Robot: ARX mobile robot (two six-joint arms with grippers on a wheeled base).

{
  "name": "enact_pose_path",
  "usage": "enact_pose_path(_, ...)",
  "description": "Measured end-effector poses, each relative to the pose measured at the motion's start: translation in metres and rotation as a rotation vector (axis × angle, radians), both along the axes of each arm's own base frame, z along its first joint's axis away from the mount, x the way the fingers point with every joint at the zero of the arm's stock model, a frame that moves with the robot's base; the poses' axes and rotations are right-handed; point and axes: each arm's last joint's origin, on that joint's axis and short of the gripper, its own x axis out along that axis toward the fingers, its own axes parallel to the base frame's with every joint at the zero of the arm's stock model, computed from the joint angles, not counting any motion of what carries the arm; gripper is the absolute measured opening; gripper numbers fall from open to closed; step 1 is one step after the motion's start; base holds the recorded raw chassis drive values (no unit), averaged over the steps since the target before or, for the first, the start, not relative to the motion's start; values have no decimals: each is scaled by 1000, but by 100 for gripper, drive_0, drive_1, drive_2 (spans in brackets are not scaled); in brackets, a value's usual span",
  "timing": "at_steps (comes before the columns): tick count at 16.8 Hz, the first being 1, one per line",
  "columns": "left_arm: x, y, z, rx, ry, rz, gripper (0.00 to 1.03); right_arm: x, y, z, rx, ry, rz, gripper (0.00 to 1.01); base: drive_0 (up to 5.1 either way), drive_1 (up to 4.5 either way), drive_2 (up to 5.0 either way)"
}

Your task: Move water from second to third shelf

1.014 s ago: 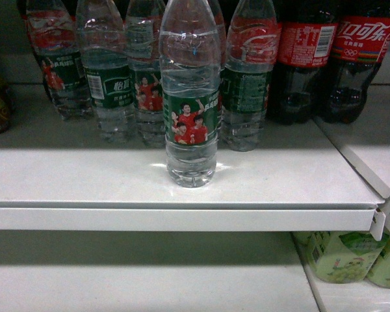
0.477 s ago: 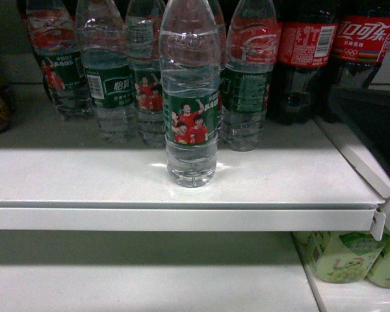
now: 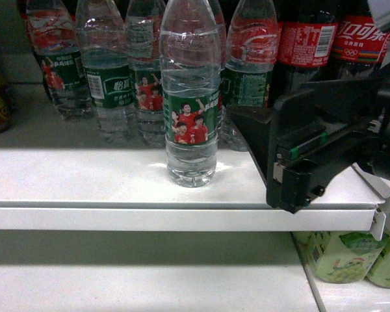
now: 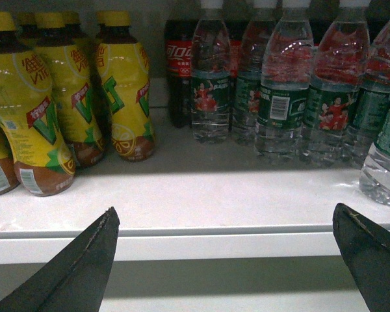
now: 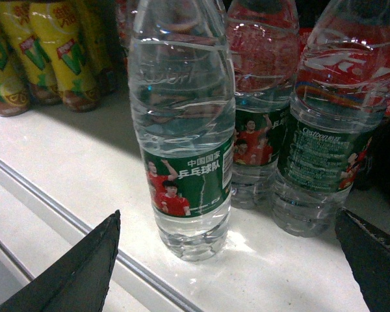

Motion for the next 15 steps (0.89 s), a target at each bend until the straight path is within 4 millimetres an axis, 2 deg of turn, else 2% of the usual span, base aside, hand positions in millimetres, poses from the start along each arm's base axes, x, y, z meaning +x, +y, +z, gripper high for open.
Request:
enact_pose_path(7,0,0,0,0,0,0,98,30,32,-11,-13,52,-18,98,0,0,0)
enact_pose_path(10,0,0,0,0,0,0,98,39,38,-14,-23,70,-39,98,0,0,0)
enact_pose_path(15,0,0,0,0,0,0,98,43,40,-16,-23,79,-41,98,0,0,0)
